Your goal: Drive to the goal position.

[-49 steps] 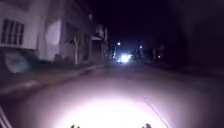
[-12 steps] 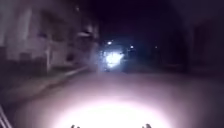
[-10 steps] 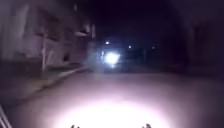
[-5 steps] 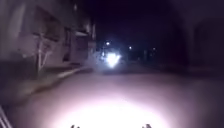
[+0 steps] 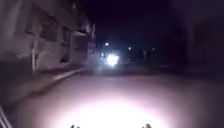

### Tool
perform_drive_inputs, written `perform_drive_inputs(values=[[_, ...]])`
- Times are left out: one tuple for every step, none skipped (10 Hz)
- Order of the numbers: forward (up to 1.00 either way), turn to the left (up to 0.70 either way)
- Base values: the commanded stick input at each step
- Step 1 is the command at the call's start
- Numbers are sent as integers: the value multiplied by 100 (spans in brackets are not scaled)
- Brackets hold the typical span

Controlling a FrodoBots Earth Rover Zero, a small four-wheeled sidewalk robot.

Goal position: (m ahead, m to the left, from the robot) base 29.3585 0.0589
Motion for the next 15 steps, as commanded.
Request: perform_drive_inputs(values=[[50,0],[50,0],[50,0],[50,0],[50,0],[50,0],[50,0],[50,0],[50,0],[50,0],[50,0],[50,0],[50,0],[50,0],[50,0]])
